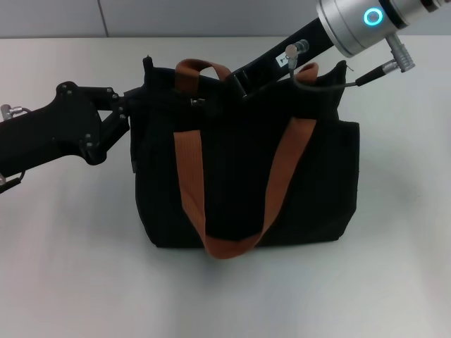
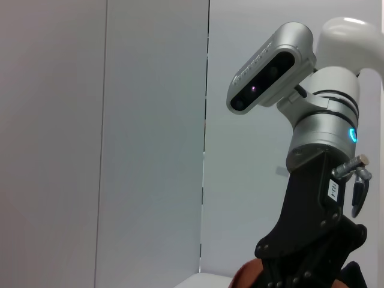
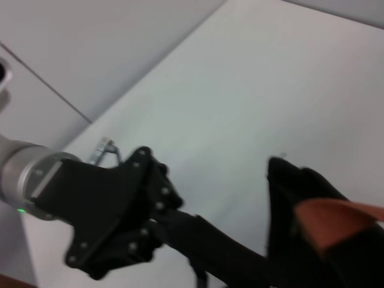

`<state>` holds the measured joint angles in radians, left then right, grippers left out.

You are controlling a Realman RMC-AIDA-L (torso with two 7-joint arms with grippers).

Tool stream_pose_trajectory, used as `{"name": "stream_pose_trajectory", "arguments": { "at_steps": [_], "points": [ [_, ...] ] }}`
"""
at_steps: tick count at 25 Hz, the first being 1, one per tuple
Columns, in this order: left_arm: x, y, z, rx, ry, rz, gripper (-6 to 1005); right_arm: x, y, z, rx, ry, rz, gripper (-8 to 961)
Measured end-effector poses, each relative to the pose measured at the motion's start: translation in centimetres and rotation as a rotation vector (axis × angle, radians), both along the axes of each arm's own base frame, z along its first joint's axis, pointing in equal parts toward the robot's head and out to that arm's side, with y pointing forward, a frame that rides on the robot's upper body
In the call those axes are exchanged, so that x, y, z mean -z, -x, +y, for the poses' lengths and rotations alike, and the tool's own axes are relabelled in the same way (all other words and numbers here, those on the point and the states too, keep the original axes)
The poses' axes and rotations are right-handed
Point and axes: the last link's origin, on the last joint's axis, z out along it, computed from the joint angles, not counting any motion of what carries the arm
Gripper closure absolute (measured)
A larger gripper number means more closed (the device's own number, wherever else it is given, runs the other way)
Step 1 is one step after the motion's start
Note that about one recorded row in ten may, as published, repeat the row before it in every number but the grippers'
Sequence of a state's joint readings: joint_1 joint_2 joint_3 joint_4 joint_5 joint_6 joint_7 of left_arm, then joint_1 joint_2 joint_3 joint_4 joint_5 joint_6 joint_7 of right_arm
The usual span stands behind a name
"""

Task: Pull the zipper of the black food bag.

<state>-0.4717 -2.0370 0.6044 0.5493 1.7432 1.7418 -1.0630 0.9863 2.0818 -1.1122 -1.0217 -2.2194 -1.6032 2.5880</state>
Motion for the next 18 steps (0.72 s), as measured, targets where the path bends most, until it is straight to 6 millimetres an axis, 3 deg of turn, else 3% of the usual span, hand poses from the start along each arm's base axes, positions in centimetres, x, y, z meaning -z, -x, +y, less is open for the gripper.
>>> {"name": "stream_pose_trajectory", "arguments": {
  "at_steps": [18],
  "points": [
    [0.0,0.3,0.2,-0.018,-0.013,0.01,976,-2.9,-1.2,-0.7,0.139,-0.116,-0.236,952]
  ]
}}
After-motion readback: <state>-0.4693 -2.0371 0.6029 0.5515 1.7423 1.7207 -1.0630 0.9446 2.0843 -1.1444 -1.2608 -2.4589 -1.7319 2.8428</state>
